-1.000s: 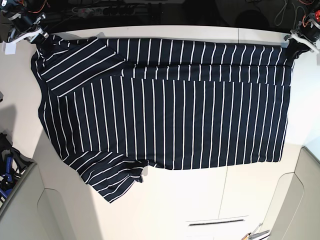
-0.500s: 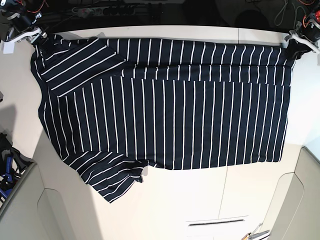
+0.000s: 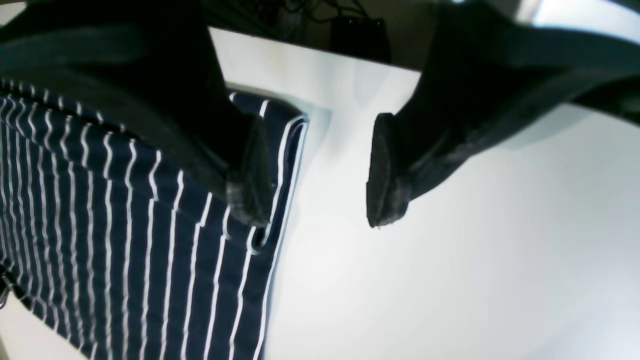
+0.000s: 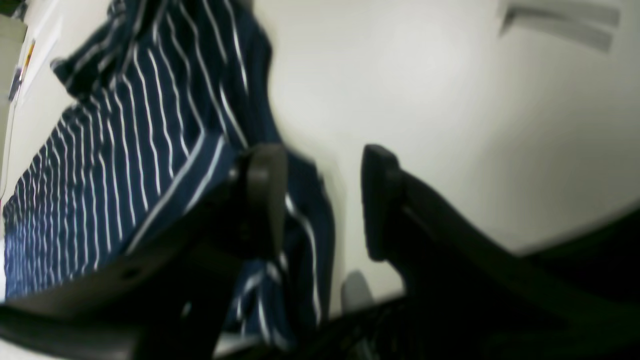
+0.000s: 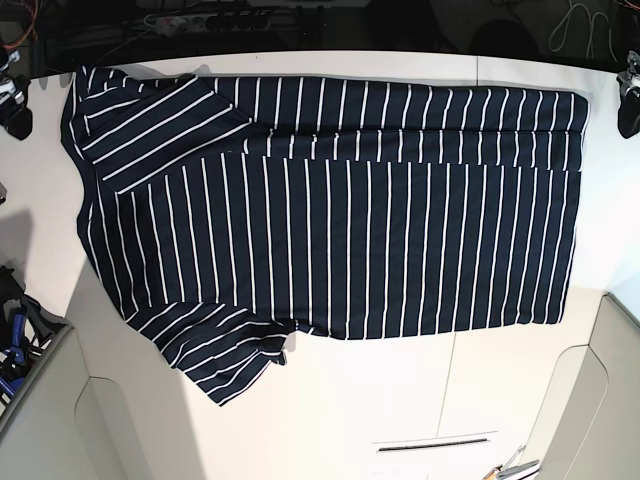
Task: Fold the T-shirt properly
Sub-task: 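Open both grippers and lift them off the shirt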
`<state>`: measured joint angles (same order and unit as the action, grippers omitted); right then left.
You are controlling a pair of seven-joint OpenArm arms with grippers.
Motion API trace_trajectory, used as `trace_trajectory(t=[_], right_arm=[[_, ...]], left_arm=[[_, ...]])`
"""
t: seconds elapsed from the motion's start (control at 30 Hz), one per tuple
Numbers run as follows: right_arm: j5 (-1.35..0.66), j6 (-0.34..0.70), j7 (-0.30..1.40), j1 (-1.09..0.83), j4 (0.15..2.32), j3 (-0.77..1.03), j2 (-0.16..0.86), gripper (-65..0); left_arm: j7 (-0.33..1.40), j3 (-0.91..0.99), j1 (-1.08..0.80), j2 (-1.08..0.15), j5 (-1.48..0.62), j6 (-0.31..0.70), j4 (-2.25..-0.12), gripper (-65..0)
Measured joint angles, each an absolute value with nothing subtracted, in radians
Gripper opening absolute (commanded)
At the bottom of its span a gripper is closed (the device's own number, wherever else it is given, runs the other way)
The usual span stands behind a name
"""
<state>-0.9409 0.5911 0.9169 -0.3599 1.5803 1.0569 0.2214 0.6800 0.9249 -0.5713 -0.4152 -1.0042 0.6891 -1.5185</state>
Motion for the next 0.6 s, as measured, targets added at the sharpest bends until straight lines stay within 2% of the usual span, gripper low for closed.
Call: trace_trajectory(t=[0.1, 0.23, 0.37, 0.5, 0.6], right_arm=[[-0.889, 0.590, 0.871, -0.299, 1.580, 1.050, 0.246, -40.1], [-0.829, 0.575, 0.838, -0.207, 1.580, 1.012, 0.276, -40.1], [-0.776, 0.575, 0.826, -0.123, 1.579, 0.939, 0.302, -39.6], [-0.697, 0.575, 0.776, -0.043, 1.546, 0.826, 0.328, -33.7], [-0.637, 0.570, 0.758, 0.022, 1.473, 0.746, 0.336, -33.3]], left_arm=[[0.682, 0.925, -0.541, -0.415, -1.005, 0.689, -1.518, -31.4], [0.688, 0.925, -0.470, -0.416, -1.005, 0.689, -1.518, -26.0], [0.692, 0.900, -0.392, -0.435, -0.957, 0.685, -1.518, -25.8], [0.657, 0.805, -0.313, -0.470, -0.869, 0.666, -1.517, -25.9], [0.599, 0.720, -0.229, -0.506, -0.778, 0.628, -1.488, -25.9]])
